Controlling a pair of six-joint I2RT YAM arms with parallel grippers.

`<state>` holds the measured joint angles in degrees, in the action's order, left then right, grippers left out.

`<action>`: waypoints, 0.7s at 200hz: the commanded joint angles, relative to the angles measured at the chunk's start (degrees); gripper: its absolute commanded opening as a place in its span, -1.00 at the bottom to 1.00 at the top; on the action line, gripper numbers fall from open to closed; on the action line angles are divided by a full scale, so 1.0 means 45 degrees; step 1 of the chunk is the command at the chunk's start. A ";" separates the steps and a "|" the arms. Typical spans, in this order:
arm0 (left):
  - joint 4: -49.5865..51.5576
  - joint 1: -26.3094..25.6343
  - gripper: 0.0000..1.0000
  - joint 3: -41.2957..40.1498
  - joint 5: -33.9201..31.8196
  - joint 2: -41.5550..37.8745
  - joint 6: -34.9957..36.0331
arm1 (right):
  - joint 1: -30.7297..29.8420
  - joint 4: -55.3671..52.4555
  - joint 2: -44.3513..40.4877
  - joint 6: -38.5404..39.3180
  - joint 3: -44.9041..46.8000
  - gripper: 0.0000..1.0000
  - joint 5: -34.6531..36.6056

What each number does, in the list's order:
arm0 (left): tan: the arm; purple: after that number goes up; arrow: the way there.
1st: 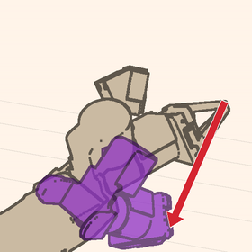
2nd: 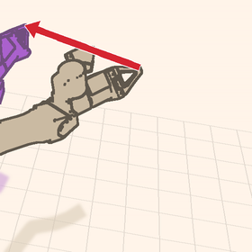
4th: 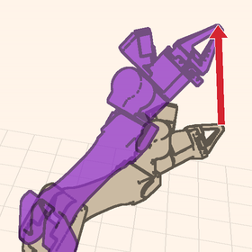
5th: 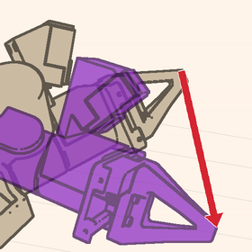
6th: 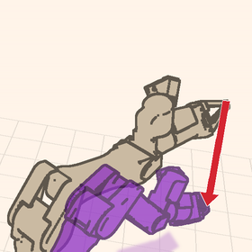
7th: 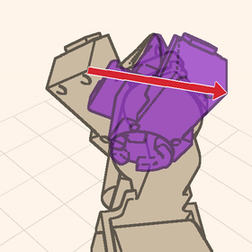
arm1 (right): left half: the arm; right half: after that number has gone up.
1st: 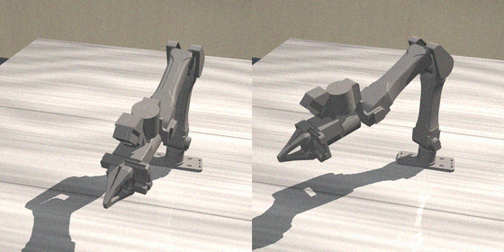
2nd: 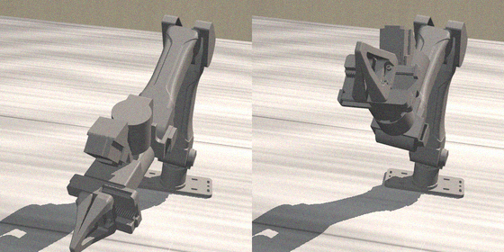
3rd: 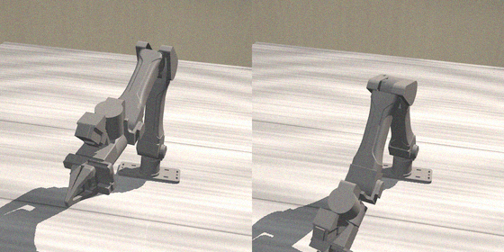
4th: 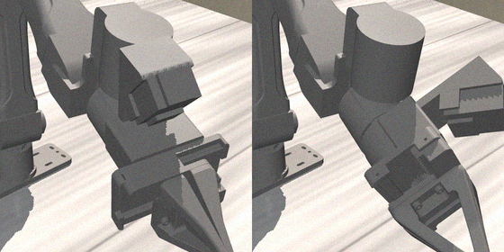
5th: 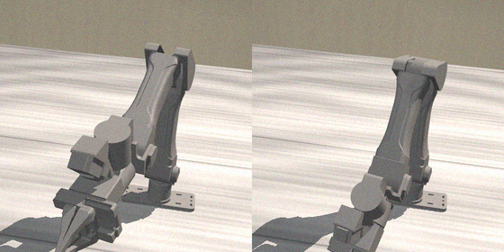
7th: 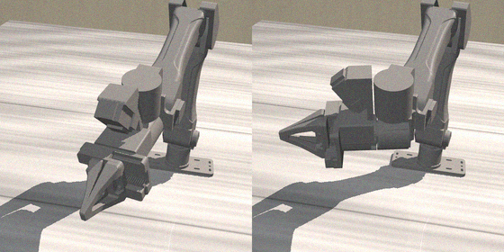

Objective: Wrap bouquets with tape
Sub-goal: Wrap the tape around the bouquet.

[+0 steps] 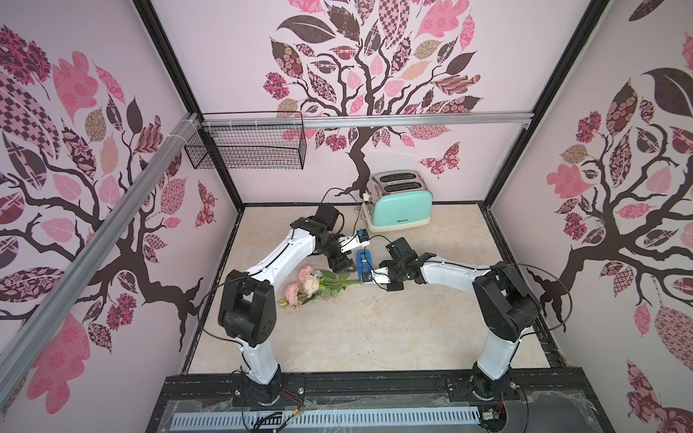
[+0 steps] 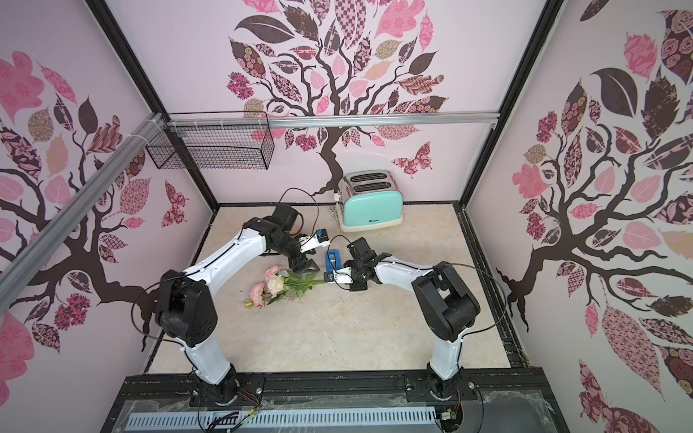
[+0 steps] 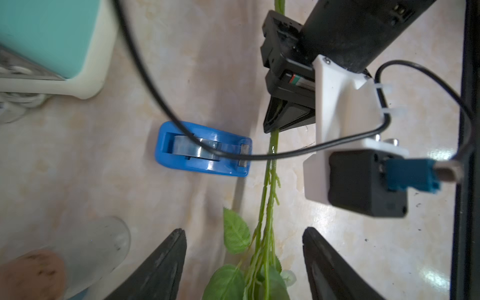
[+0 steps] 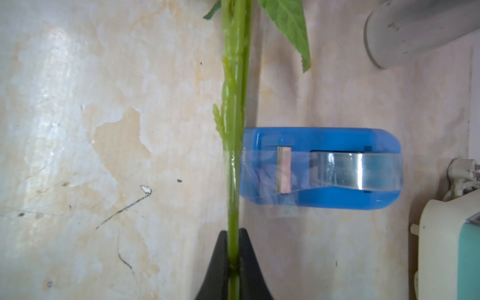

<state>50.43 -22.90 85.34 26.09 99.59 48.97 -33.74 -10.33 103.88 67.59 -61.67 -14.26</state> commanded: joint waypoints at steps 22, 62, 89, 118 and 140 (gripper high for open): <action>-0.0418 -0.0068 0.15 -0.1618 0.0335 -0.0430 0.1935 | -0.0062 0.1706 -0.1027 -0.0401 0.0708 -1.00 -0.0440; -0.0339 -0.0223 0.06 -0.2134 0.1045 -0.0582 0.2518 | -0.0024 0.1771 -0.1593 -0.0794 0.0760 -1.00 -0.1203; -0.0724 -0.0277 -0.08 -0.2732 0.1365 -0.0783 0.2852 | -0.0023 0.1963 -0.1745 -0.0926 0.0831 -1.00 -0.1604; -0.0642 -0.0495 -0.33 -0.2715 0.1579 -0.0728 0.3109 | -0.0023 0.2053 -0.1967 -0.1107 0.0814 -1.00 -0.1883; -0.0685 -0.0681 -0.46 -0.2678 0.1508 -0.0581 0.3125 | -0.0023 0.2026 -0.2068 -0.1133 0.0788 -1.00 -0.1992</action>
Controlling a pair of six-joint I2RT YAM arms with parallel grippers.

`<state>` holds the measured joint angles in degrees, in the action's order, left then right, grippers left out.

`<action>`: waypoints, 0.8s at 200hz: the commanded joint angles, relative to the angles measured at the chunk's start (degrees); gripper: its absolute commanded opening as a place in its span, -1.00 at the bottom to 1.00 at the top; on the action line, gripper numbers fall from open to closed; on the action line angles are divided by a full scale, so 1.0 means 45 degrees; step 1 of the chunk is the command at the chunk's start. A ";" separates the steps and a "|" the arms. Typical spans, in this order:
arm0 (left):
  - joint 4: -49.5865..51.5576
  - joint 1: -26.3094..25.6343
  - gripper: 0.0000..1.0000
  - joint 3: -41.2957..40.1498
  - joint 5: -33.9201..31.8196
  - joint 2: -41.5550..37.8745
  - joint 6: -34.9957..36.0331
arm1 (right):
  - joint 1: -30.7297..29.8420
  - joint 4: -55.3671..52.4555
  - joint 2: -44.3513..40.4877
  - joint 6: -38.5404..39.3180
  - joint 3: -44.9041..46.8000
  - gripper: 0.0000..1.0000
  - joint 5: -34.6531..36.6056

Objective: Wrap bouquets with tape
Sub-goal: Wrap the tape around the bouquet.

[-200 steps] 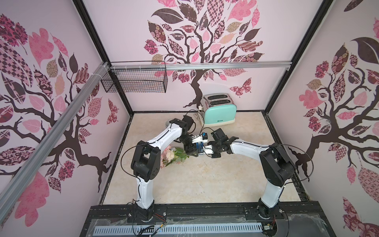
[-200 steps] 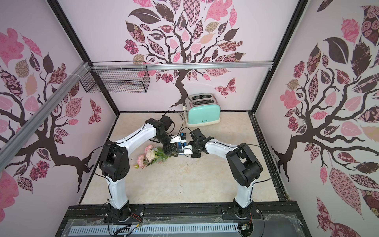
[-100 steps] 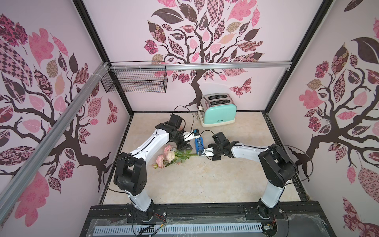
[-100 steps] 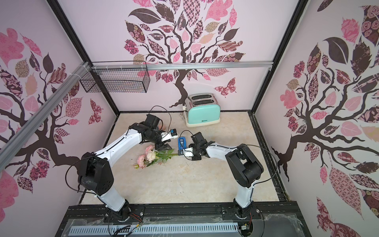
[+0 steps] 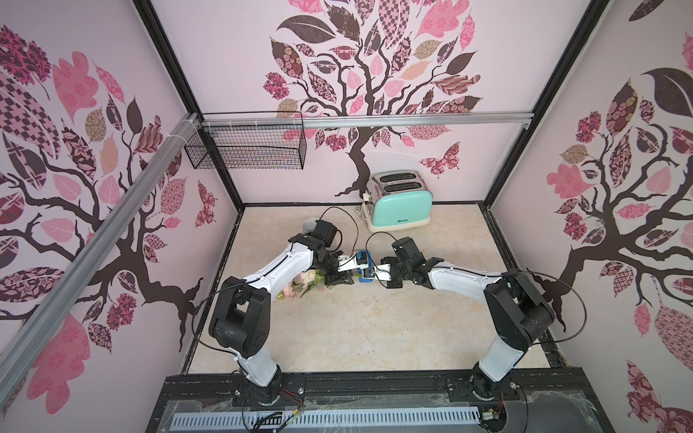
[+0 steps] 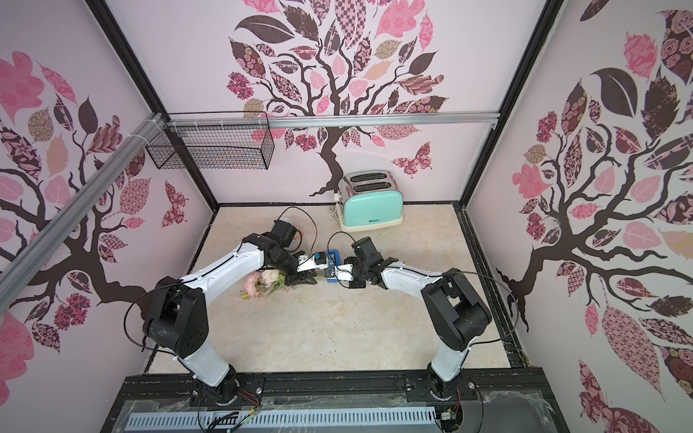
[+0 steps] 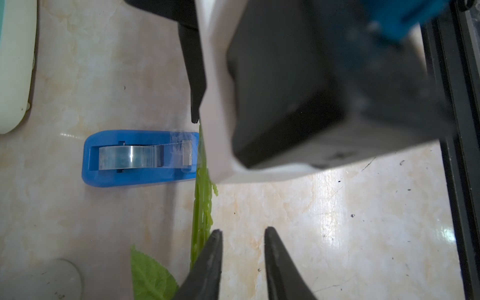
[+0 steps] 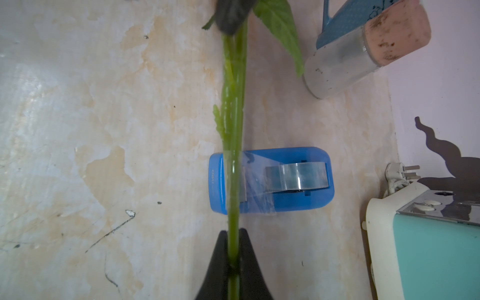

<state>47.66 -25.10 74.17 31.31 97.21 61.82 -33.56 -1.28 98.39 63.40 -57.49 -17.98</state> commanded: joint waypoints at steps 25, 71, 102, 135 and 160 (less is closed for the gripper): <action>-0.0146 -0.0398 -0.44 -0.0164 -0.0010 0.0167 0.0425 | -0.0061 -0.0185 -0.0858 -0.0126 -0.0190 -1.00 -0.1183; -0.1012 -0.0456 -0.43 -0.0467 -0.0478 0.0162 0.0650 | -0.0061 -0.0341 -0.0897 -0.0040 -0.0197 -1.00 -0.1370; -0.1832 -0.0574 -0.36 -0.0981 -0.1089 -0.0004 0.0864 | -0.0061 -0.0473 -0.0868 -0.0026 -0.0226 -1.00 -0.1565; -0.1797 -0.0518 -0.29 -0.1097 -0.1382 0.0198 0.1183 | -0.0071 -0.0480 -0.0960 -0.0059 -0.0211 -1.00 -0.1765; -0.1627 -0.0424 -0.27 -0.1197 -0.0713 0.0170 0.1334 | -0.0061 -0.0313 -0.1005 -0.0148 -0.0172 -1.00 -0.1734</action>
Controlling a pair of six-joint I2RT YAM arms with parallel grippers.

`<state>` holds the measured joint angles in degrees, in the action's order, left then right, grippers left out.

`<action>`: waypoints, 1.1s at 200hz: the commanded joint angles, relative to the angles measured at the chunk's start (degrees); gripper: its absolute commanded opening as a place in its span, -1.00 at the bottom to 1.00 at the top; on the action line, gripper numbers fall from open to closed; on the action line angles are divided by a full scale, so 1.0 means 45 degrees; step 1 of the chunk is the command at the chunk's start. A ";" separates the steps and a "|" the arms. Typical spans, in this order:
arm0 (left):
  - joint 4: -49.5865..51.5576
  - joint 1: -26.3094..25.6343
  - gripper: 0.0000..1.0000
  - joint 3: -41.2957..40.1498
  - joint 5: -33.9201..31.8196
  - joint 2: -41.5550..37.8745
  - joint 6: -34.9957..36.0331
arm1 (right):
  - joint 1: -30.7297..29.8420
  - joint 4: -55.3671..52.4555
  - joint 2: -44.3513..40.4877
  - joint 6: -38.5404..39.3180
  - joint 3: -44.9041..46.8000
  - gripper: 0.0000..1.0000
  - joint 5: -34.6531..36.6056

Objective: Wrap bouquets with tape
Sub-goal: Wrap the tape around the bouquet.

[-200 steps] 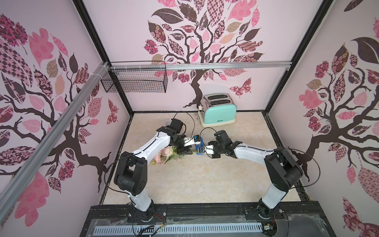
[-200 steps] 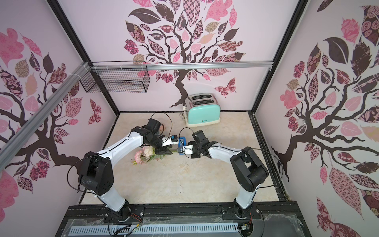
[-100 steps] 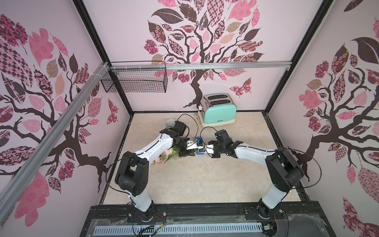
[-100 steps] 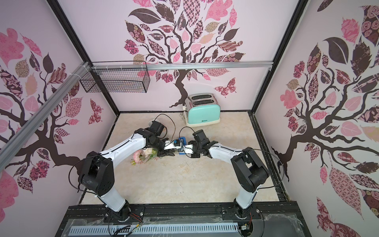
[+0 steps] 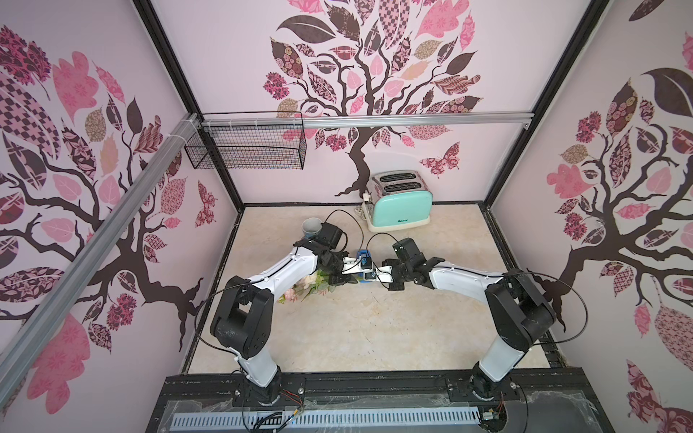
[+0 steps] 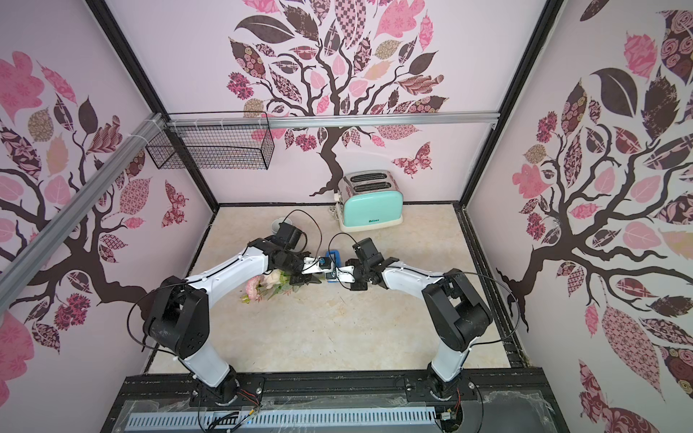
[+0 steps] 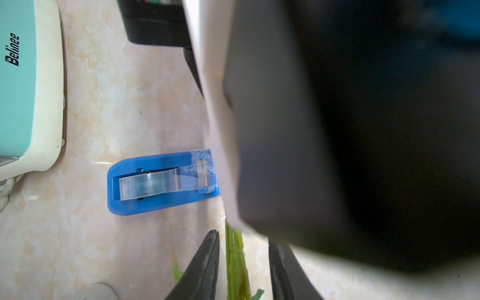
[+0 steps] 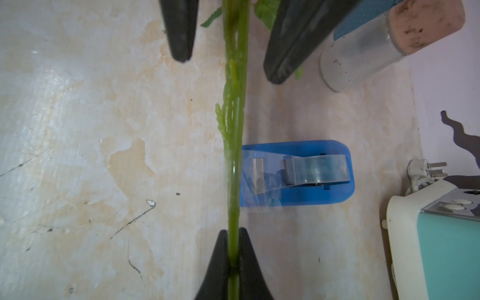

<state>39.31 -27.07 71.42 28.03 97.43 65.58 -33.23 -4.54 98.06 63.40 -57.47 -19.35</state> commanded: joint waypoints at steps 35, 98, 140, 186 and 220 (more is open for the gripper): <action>-0.0311 0.0449 -0.25 -0.1222 0.0875 -0.0681 0.0449 | -0.0008 0.0716 -0.0949 -0.0288 -0.0090 -1.00 -0.1329; -0.1301 0.0469 -0.04 -0.1471 0.0746 -0.0176 0.0294 | 0.0061 0.0721 -0.1220 -0.0257 0.0076 -1.00 -0.1986; -0.2127 0.0498 -0.03 -0.1857 0.0079 -0.0020 0.0217 | 0.0071 0.0925 -0.1352 -0.0508 0.0154 -1.00 -0.2615; -0.2592 0.0973 -0.04 -0.2335 0.0499 -0.0514 0.0100 | 0.0198 0.0929 -0.1362 -0.0594 0.0195 -1.00 -0.2681; -0.2497 0.1016 -0.05 -0.2349 0.0843 -0.0370 0.0021 | 0.0256 0.1008 -0.1401 -0.0689 0.0156 -1.00 -0.2850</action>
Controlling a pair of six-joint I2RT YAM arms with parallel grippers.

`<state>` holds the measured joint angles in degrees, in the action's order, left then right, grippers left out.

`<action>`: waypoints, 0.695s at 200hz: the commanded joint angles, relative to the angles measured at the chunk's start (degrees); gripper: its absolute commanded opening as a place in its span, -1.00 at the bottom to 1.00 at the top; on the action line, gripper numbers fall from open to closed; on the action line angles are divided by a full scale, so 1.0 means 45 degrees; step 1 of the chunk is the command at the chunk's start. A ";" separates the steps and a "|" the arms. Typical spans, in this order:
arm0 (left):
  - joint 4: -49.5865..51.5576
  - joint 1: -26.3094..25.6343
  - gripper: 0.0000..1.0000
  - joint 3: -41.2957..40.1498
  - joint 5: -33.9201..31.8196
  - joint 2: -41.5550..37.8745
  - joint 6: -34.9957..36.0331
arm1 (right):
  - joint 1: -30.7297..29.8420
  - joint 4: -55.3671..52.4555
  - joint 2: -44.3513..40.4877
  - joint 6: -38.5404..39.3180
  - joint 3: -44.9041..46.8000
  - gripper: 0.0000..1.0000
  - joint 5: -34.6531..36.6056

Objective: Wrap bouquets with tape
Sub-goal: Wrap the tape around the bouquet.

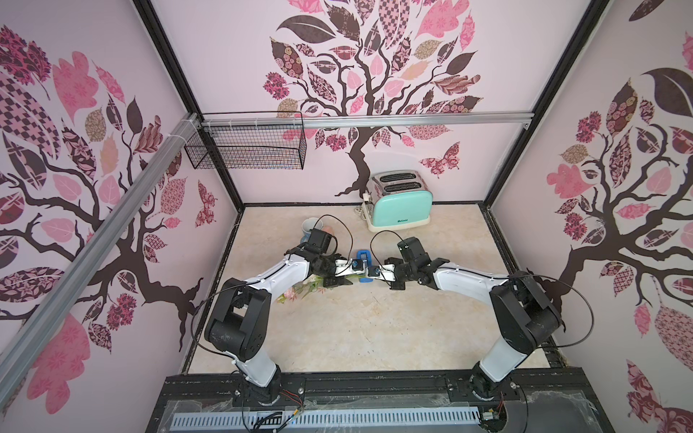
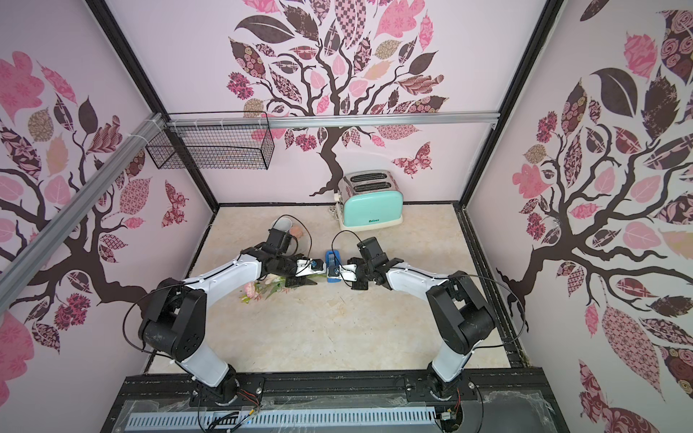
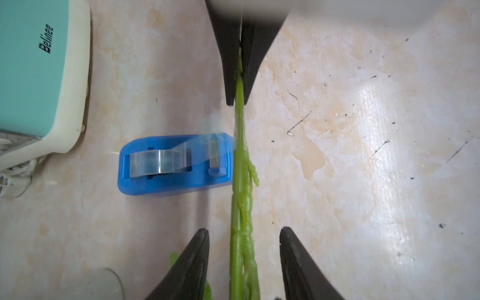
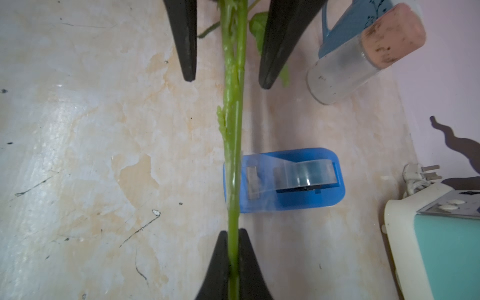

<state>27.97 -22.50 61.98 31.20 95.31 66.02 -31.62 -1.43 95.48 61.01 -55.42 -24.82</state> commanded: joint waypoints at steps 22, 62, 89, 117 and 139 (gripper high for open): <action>0.0250 0.0000 -0.06 0.0099 0.0384 0.0246 -0.0179 | -0.0103 0.0057 -0.0704 -0.0017 -0.0367 -1.00 -0.1648; 0.0406 -0.0039 -0.05 0.0388 0.0894 -0.0115 -0.0315 | -0.0103 -0.0293 -0.0247 0.0230 -0.0605 -1.00 -0.1775; 0.0610 -0.0221 -0.06 0.0714 0.0901 0.0282 -0.0376 | -0.0123 -0.0282 -0.0203 0.0201 -0.0622 -1.00 -0.1944; 0.0547 -0.0410 -0.08 0.1073 0.0899 0.0480 -0.0654 | -0.0123 -0.0506 -0.0155 0.0259 -0.0681 -1.00 -0.1926; 0.0603 -0.0591 -0.10 0.1197 0.0887 0.0404 -0.0507 | -0.0142 -0.0639 -0.0071 0.0323 -0.0732 -1.00 -0.1948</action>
<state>29.91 -23.79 64.86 34.20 96.49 64.12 -31.11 -3.05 95.04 61.69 -55.88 -26.87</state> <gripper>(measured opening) 0.455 0.078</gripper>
